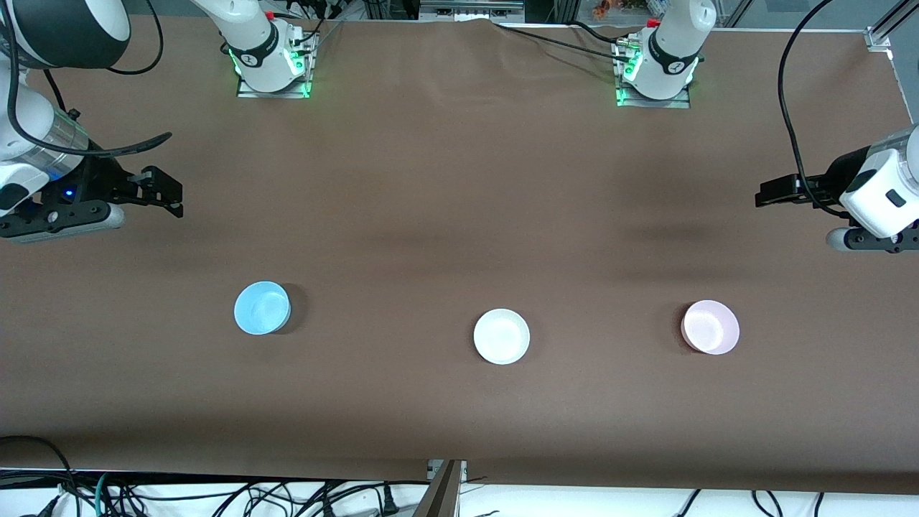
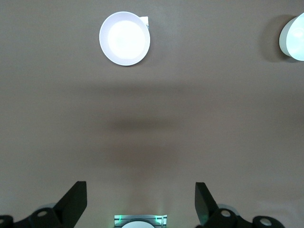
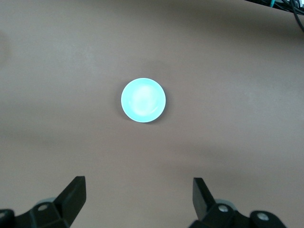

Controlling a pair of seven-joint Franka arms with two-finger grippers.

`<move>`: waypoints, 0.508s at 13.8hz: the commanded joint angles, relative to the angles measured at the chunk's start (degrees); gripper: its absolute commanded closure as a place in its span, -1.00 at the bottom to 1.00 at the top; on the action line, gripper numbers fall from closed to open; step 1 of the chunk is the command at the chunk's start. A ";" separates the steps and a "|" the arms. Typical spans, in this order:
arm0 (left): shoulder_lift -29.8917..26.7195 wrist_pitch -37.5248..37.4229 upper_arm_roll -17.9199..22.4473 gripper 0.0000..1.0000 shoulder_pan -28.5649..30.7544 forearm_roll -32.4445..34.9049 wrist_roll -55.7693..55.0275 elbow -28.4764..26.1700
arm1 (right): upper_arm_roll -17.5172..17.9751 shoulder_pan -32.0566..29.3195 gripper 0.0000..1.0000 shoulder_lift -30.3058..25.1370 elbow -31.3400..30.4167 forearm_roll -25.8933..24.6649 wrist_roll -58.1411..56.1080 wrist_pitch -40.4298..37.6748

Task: Stack pink and blue bowls on white bowl
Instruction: 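Move the left gripper down toward the pink bowl rim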

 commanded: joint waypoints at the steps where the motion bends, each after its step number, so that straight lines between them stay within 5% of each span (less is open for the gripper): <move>1: -0.20 0.43 -0.78 -1.00 0.22 1.52 -0.58 0.00 | -0.60 -0.55 -0.99 0.00 0.20 -0.13 -0.17 0.11; 7: 3.74 1.04 0.09 -1.00 2.75 0.91 0.56 0.09 | -0.60 -0.46 -0.99 0.00 0.20 -0.04 -0.08 0.38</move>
